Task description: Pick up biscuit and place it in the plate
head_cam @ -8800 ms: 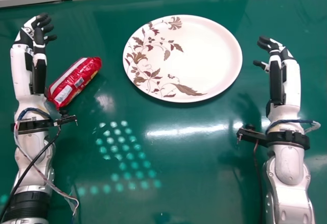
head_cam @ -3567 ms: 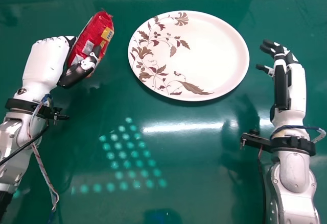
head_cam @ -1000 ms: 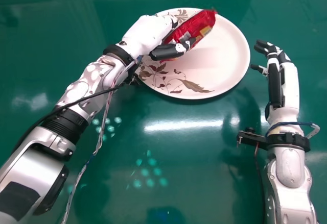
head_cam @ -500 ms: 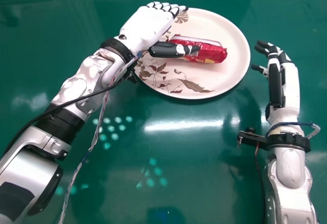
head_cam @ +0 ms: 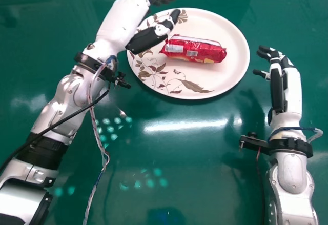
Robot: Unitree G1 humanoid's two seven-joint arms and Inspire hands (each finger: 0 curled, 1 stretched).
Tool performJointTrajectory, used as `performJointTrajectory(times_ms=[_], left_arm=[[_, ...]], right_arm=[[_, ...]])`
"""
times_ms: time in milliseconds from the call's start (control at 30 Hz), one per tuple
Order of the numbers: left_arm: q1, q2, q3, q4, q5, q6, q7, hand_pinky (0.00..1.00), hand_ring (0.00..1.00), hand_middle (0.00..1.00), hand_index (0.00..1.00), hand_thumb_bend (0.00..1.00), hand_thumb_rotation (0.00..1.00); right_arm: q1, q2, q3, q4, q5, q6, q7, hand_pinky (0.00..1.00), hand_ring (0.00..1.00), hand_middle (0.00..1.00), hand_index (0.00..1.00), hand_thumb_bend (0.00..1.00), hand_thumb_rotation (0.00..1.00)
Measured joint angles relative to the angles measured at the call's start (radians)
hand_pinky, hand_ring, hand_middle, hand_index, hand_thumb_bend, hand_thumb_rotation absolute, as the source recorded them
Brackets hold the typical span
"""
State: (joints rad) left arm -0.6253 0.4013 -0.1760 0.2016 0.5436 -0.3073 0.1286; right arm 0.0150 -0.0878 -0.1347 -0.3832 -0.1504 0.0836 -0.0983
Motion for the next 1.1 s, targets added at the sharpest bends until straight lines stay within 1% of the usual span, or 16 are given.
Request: performJointTrajectory(times_ms=[67,167,267,367,433,500,533,600,667,767,867,967,1100], left_arm=[[0.05,-0.003,0.041,-0.026,-0.028,-0.015,0.03,0.42,0.53,0.6,0.63,0.4,0.24],[0.109,-0.006,0.092,-0.051,-0.078,-0.042,0.052,0.41,0.51,0.56,0.6,0.35,0.15],[0.163,-0.01,0.136,-0.087,-0.139,-0.058,0.054,0.42,0.51,0.56,0.6,0.34,0.11],[0.212,-0.019,0.172,-0.118,-0.198,-0.076,0.05,0.43,0.52,0.57,0.6,0.33,0.1],[0.245,-0.023,0.192,-0.122,-0.227,-0.104,0.048,0.44,0.53,0.57,0.6,0.33,0.1],[0.278,-0.033,0.214,-0.122,-0.259,-0.122,0.049,0.44,0.53,0.57,0.6,0.34,0.04],[0.292,-0.041,0.223,-0.122,-0.272,-0.136,0.05,0.42,0.51,0.56,0.59,0.34,0.02],[0.311,-0.056,0.239,-0.121,-0.3,-0.166,0.053,0.41,0.5,0.55,0.59,0.33,0.0],[0.326,-0.082,0.256,-0.121,-0.351,-0.184,0.055,0.41,0.49,0.53,0.57,0.31,0.0],[0.351,-0.131,0.28,-0.121,-0.44,-0.201,0.048,0.41,0.48,0.52,0.57,0.25,0.0],[0.372,-0.159,0.293,-0.121,-0.463,-0.21,0.044,0.4,0.48,0.53,0.56,0.21,0.0],[0.392,-0.189,0.307,-0.127,-0.47,-0.199,0.047,0.4,0.48,0.53,0.56,0.2,0.0],[0.416,-0.251,0.308,-0.141,-0.48,-0.192,0.059,0.38,0.47,0.51,0.55,0.19,0.0]], right_arm=[[0.0,0.0,0.0,0.0,0.0,0.0,-0.002,0.68,0.76,0.79,0.77,0.51,0.39],[0.0,0.001,0.001,0.0,-0.005,0.001,-0.006,0.69,0.77,0.79,0.77,0.51,0.4],[0.001,0.002,0.002,-0.001,-0.019,0.007,-0.01,0.69,0.77,0.79,0.77,0.51,0.4],[0.001,0.006,0.003,-0.002,-0.019,0.009,-0.016,0.69,0.77,0.79,0.77,0.5,0.39],[0.001,0.007,0.004,-0.002,-0.019,0.009,-0.016,0.68,0.77,0.79,0.77,0.5,0.39],[0.001,0.009,0.004,-0.002,-0.02,0.009,-0.018,0.68,0.77,0.79,0.77,0.51,0.39],[0.001,0.01,0.005,-0.002,-0.02,0.01,-0.019,0.68,0.77,0.79,0.77,0.5,0.39],[0.001,0.012,0.004,-0.002,-0.02,0.01,-0.019,0.68,0.77,0.79,0.77,0.51,0.38],[0.001,0.013,0.004,-0.002,-0.02,0.01,-0.02,0.68,0.76,0.79,0.77,0.51,0.38],[0.0,0.013,-0.001,0.0,-0.02,0.01,-0.022,0.68,0.77,0.78,0.77,0.5,0.38],[-0.004,0.009,-0.012,0.004,-0.018,0.01,-0.024,0.68,0.77,0.78,0.77,0.5,0.36],[-0.008,0.001,-0.031,0.007,-0.016,0.011,-0.024,0.67,0.76,0.78,0.76,0.51,0.38],[-0.02,-0.005,-0.057,0.007,-0.01,0.019,-0.023,0.68,0.77,0.78,0.76,0.51,0.37]])
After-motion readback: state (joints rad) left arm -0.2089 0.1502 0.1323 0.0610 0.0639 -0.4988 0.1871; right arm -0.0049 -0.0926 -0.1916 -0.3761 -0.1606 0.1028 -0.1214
